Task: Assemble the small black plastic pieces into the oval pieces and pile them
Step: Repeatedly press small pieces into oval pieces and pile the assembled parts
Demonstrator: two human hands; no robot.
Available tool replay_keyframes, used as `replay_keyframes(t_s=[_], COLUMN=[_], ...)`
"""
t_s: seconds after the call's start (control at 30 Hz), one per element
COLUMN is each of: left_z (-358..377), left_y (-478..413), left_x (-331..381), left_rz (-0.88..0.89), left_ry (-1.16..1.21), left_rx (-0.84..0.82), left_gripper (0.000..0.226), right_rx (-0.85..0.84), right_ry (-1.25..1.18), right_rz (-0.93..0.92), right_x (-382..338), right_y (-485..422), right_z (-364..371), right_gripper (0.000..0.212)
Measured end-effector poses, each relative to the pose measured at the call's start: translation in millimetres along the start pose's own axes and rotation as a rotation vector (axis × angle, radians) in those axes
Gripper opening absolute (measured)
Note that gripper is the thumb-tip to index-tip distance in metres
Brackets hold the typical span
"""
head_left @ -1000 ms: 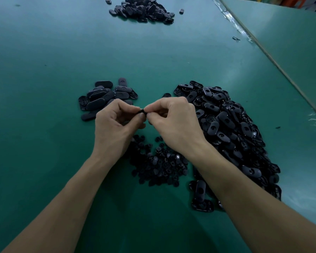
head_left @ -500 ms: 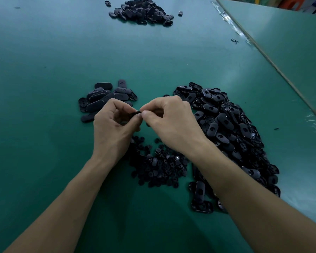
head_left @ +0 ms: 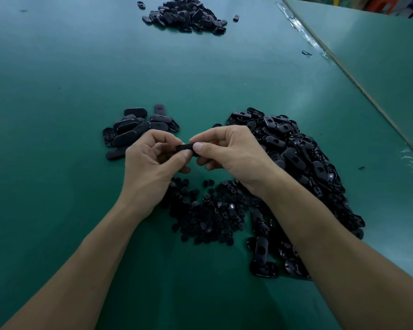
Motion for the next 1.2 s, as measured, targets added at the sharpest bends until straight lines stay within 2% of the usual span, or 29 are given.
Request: replay_keyframes(t_s=[0.37,0.7,0.83,0.9,1.07,1.2], left_z=[-2.2,-0.5,-1.2,-3.6,-5.5,-5.6], left_y=[-0.8,-1.3,-1.0,-0.8,0.2,0.0], left_x=[-4.5,-5.7,-5.5,-6.0,-7.7,-7.5], left_rz=[-0.062,-0.1,-0.099,-0.104,-0.113,-0.117], left_ry=[0.114,0.134,0.125,0.142,0.188,0.199], left_rx=[0.016,0.021,0.043,0.079,0.093,0.1], left_gripper=[0.022,0.024,0.025,0.025,0.025,0.024], right_rx=[-0.068,-0.013,0.128,0.157,0.137,0.122], right_ry=[0.191,0.218,0.421,0.572,0.777,0.8], right_rz=[-0.05,-0.074,-0.2,-0.257,-0.278,-0.266], right_x=[-4.0,-3.9,-15.1,-22.5,-30.4,-32.3], right_y=[-3.7,-2.2,3.0,6.9,12.5,10.6], right_z=[-5.5,-6.3,-4.2,1.8,12.9,13.7], right_gripper=[0.003,0.007,0.003,0.008,0.014,0.011])
Point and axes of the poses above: each hand's wrist, its own y-axis away from the middle knuckle, its own z-axis out of the palm, x = y × z, the point moved 6 cm from there along -y, towards the middle knuckle, and after that the axes turned 10 degrees about -x, right-handed, at the moved point
